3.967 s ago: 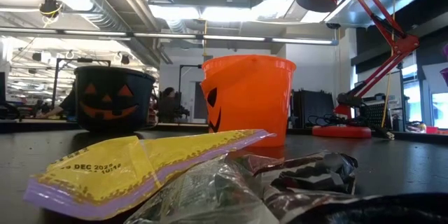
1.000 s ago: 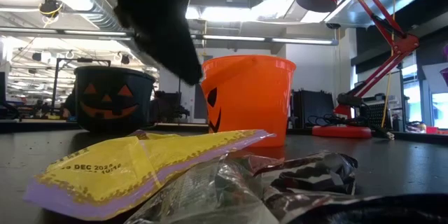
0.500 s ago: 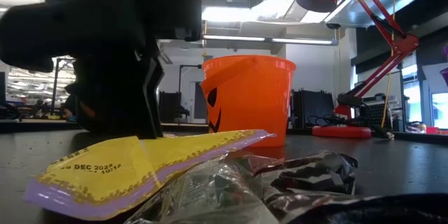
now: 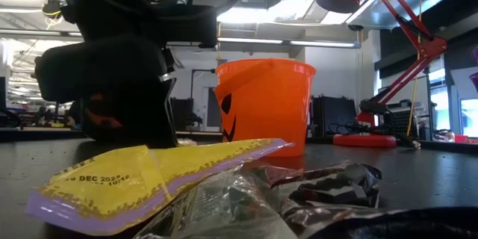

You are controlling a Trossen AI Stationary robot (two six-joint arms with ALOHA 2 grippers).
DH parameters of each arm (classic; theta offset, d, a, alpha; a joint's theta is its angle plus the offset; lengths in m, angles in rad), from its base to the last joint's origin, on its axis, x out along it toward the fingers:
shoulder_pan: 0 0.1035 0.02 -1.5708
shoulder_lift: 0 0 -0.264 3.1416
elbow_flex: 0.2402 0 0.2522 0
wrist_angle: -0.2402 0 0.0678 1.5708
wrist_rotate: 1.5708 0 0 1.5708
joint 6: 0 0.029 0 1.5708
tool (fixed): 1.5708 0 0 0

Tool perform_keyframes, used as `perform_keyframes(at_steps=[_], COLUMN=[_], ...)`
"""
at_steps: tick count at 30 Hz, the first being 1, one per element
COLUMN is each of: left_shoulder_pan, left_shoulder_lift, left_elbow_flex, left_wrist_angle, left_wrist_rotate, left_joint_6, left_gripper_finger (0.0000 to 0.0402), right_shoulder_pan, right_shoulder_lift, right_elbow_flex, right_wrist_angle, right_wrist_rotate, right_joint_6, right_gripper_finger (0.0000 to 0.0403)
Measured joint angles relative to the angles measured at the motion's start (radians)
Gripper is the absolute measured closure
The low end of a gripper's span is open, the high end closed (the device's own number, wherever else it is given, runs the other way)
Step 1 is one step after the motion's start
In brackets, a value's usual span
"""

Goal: Sort candy
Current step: Put the yellow candy into the purple bucket

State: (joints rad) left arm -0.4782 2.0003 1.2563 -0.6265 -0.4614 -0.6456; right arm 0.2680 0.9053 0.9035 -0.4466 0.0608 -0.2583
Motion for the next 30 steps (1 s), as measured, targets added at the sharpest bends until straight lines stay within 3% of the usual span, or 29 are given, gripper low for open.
perform_keyframes(at_steps=[3, 10, 15, 22, 30], left_shoulder_pan=[0.001, -0.006, -0.036, -0.076, -0.081], left_shoulder_lift=[0.004, 0.003, 0.003, 0.002, 0.001], left_elbow_flex=[0.037, 0.268, 0.445, 0.622, 0.665], left_wrist_angle=[-0.043, -0.298, -0.399, -0.376, -0.335], left_wrist_rotate=[0.003, -0.027, -0.143, -0.349, -0.387], left_joint_6=[0.000, 0.005, 0.077, 0.244, 0.344], left_gripper_finger=[0.0391, 0.0400, 0.0401, 0.0401, 0.0401], right_shoulder_pan=[0.000, 0.000, 0.000, 0.002, 0.000], right_shoulder_lift=[0.006, 0.036, 0.067, 0.187, 0.347], right_elbow_flex=[0.000, 0.000, 0.001, 0.002, 0.001], right_wrist_angle=[0.000, 0.040, 0.088, 0.322, 0.399], right_wrist_rotate=[0.000, 0.000, -0.004, -0.296, -0.202], right_joint_6=[-0.005, -0.008, -0.008, -0.051, -0.208], right_gripper_finger=[0.0199, 0.0199, 0.0199, 0.0193, 0.0159])
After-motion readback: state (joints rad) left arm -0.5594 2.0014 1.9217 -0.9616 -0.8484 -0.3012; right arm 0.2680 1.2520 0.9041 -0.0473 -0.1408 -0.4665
